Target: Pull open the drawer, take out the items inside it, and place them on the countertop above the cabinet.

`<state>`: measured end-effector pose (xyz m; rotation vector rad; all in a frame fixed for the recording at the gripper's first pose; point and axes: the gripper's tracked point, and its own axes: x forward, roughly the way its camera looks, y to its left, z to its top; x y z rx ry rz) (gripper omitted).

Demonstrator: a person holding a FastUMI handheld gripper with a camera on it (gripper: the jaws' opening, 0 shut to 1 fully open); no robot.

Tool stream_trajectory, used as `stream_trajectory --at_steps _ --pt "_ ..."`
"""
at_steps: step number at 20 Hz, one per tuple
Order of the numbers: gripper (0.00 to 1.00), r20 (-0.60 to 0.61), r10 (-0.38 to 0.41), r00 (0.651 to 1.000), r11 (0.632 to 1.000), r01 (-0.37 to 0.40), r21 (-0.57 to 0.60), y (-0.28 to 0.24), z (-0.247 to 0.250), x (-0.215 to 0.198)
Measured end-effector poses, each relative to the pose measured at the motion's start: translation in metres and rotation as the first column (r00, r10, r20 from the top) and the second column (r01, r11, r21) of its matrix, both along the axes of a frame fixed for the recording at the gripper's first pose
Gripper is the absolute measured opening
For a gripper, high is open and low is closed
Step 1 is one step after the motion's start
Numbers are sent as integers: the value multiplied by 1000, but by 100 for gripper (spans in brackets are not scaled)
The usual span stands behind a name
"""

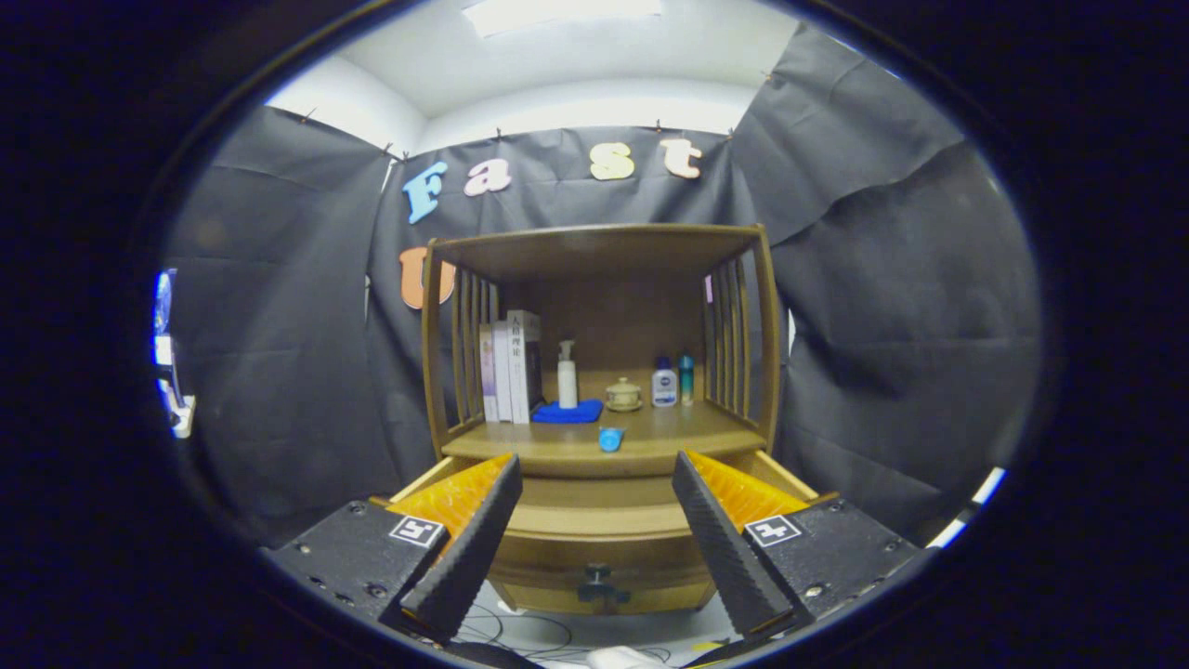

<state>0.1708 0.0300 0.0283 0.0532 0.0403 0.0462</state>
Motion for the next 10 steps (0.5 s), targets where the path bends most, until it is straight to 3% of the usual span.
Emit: stream_trajectory --at_steps 6,10 --pt "100 -138 -37 990 998 30 -52 -8 -93 16" --pt "100 -199 -45 979 998 34 -56 -5 -130 36"
